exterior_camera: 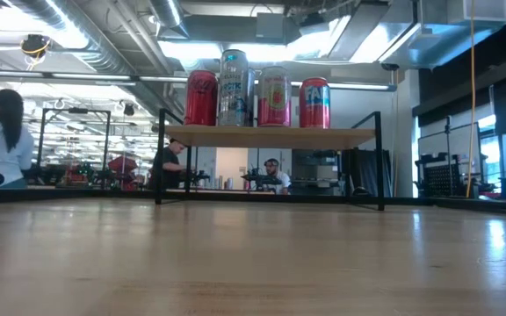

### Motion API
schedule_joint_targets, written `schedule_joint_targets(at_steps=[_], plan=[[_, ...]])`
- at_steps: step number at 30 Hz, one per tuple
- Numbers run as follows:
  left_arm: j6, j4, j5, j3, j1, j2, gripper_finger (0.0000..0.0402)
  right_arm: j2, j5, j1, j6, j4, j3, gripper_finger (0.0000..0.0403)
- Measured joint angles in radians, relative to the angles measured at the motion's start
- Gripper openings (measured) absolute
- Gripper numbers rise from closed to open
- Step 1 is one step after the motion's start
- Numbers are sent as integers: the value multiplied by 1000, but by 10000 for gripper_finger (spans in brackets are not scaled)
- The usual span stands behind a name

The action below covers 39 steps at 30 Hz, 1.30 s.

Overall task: Place canned beverage on shelf
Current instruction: Put the red soda can on the shelf aligned with the other red soda can

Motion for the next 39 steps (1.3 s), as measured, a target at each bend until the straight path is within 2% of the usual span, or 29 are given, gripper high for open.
schedule_joint_targets(at_steps=[5,12,17,30,39], plan=[[71,21,-39,35,47,-1,269,20,3,0,-6,59,0,351],[139,62,-65,35,107,0,269,25,8,-1,-42,57,0,351],[184,128,-66,35,159,-1,269,25,60,-1,-96,52,0,351],[161,155,-49,35,249,0,269,24,92,-11,-108,23,0,351],[160,182,-38,36,261,0,269,24,19,-46,-104,29,0,350]])
